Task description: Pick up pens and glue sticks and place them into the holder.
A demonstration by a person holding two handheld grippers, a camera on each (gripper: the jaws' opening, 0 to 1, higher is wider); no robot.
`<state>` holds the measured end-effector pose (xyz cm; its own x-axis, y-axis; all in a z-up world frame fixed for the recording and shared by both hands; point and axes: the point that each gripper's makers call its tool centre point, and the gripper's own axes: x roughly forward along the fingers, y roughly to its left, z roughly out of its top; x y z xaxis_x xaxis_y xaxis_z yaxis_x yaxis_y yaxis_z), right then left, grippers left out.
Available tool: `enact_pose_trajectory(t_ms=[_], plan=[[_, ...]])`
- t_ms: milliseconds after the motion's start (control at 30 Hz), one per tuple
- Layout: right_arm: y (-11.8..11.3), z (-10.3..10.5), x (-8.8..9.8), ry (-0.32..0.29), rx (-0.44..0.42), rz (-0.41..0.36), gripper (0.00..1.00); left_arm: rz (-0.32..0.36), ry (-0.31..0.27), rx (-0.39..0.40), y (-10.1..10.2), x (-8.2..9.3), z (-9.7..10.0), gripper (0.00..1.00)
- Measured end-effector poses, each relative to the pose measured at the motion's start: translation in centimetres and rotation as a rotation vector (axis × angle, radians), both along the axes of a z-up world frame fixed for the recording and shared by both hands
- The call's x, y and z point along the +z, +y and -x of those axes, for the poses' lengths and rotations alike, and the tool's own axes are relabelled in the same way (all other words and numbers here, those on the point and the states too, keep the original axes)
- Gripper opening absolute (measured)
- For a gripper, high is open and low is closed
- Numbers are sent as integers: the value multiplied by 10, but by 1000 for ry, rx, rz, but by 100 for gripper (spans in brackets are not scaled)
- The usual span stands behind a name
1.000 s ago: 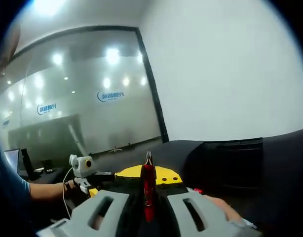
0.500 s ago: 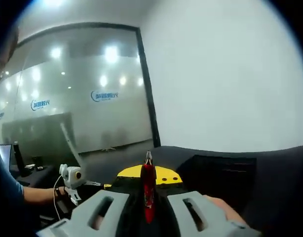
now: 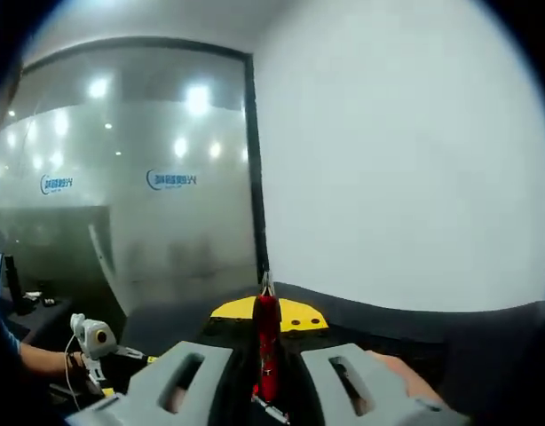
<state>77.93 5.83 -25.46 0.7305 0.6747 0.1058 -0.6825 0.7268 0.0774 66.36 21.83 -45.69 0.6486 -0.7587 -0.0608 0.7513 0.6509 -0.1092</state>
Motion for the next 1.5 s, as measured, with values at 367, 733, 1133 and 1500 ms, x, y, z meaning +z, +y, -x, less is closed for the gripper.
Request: enact_pose_trajectory(t_ms=[367, 733, 1133, 1500], plan=[[18, -45, 7, -12, -6, 9, 4, 47, -4, -8, 3, 6, 1, 91], [23, -86, 10, -22, -24, -1, 4, 46, -4, -10, 5, 6, -3, 90], [30, -113, -15, -21, -70, -9, 4, 48, -9, -6, 9, 6, -7, 89], [45, -117, -52, 5, -76, 36, 4, 52, -10, -2, 9, 7, -8, 89]])
